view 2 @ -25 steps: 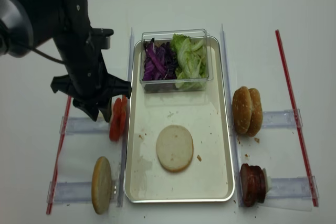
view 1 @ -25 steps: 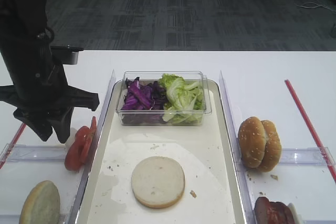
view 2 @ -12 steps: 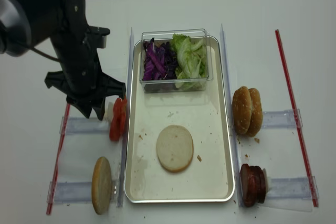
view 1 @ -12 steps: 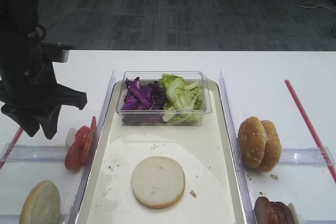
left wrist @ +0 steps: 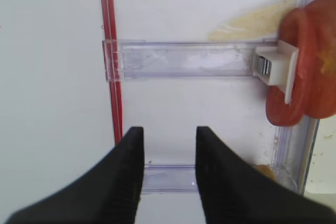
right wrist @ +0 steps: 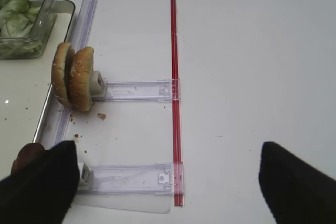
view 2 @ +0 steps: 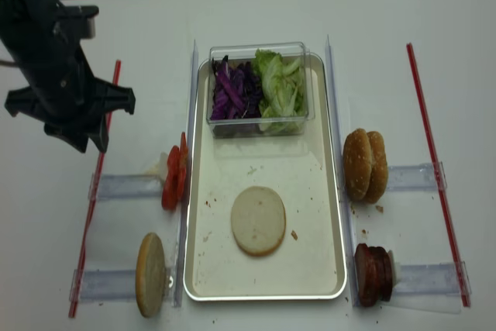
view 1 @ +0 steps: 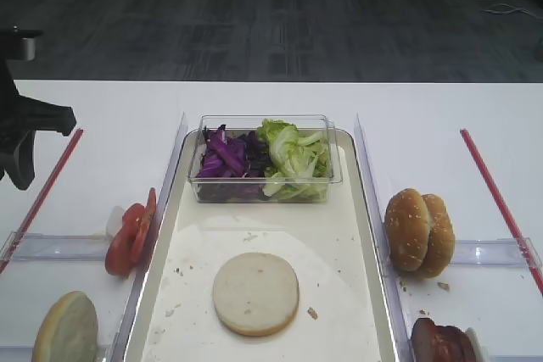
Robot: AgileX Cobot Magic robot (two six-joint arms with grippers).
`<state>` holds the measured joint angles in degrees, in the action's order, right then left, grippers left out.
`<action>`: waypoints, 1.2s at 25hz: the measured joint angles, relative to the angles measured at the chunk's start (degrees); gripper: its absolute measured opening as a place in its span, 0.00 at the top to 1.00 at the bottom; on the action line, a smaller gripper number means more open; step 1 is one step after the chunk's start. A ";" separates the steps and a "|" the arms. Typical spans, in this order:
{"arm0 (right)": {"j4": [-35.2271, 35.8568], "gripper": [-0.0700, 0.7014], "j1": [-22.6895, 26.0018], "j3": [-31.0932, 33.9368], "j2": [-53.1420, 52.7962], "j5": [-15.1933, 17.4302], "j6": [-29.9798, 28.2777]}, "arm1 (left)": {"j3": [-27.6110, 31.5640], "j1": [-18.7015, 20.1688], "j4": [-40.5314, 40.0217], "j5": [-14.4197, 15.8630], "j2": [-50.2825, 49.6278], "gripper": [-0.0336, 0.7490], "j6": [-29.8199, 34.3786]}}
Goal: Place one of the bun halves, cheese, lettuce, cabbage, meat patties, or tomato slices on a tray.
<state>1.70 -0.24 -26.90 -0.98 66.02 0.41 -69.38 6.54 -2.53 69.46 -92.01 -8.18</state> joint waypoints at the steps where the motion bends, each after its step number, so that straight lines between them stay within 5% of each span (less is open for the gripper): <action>1: 0.00 0.01 0.00 0.00 0.00 0.00 0.00 | 0.00 0.00 0.11 0.00 0.38 0.66 0.39; 7: 0.00 0.01 0.00 0.00 0.00 0.00 0.00 | 2.44 0.00 2.19 0.13 6.97 0.66 1.82; 30: 0.00 0.01 0.00 0.00 0.00 0.00 0.00 | 36.28 0.00 2.17 2.36 68.23 0.66 2.45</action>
<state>1.70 -0.24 -26.90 -0.98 66.02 0.41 -33.10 6.54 -0.36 71.83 -23.77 -5.74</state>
